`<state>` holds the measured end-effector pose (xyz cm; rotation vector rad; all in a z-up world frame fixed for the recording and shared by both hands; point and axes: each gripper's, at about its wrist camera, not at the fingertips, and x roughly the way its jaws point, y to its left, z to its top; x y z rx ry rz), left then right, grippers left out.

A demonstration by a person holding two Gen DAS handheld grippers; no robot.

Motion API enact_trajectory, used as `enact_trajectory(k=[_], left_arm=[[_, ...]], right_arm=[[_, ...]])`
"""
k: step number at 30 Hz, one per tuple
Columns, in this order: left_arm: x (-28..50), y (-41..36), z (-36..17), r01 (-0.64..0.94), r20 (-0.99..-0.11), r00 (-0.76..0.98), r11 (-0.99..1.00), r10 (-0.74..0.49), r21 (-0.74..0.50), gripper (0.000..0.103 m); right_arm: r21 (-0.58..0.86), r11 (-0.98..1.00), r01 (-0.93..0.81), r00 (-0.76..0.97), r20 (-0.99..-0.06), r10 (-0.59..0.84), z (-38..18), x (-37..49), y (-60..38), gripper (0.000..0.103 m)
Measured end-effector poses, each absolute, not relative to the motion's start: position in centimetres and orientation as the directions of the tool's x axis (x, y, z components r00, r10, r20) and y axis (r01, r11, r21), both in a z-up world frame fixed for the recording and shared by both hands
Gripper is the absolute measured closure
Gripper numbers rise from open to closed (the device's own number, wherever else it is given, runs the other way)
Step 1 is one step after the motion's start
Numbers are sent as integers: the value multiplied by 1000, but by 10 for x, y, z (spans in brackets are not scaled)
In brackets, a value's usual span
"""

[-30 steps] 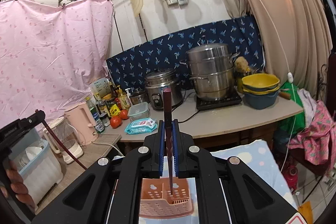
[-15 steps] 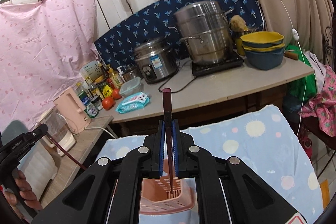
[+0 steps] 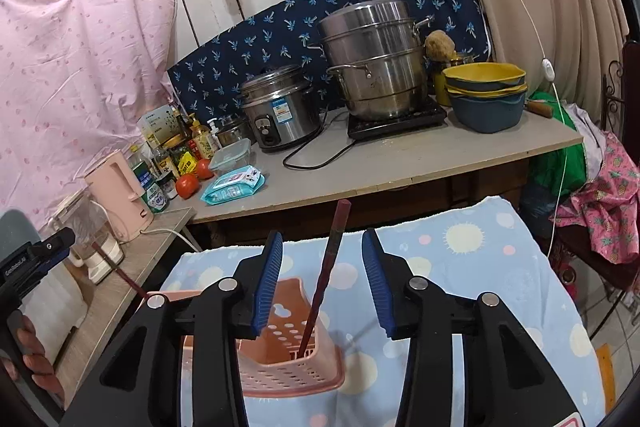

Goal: Organize utensils
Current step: 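Open both tools to release the chopsticks inside the basket, then move both open tools back down toward the remaining utensils, then grasp a green chopstick with the left tool while the right tool grasps a dark red chopstick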

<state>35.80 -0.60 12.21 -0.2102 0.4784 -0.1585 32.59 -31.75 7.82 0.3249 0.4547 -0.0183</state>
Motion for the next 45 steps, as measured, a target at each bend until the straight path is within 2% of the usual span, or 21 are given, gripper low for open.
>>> enact_trajectory(k=[4,12,17,21,30,37,45], left_arm=[[336,-2,121,95,-446,874,967,-196,-238,60],[272,2,106,93,-483,857,977,-178,-194,60],[228,9,78,71,-529,837,985,-143,-155,60],[196,15,46,83,-590,789,982,-169,-171,60],[139,8,-14,114,-698,696,986,-168,-124,60],[101,-5,-47,157,-740,651,984,-171,-90,60],[81,-1,-67,164,-758,626,981,-184,-103,60]], right_arm=[[321,944,77,900,-430,73,80,304,-313,59],[269,962,35,884,-458,96,70,236,-281,59],[250,968,37,855,-509,98,46,186,-267,58],[217,975,44,813,-574,91,17,146,-255,58],[133,988,83,727,-686,32,-46,66,-233,58],[140,986,94,688,-725,37,-74,33,-220,58],[148,984,95,686,-726,43,-86,23,-210,58]])
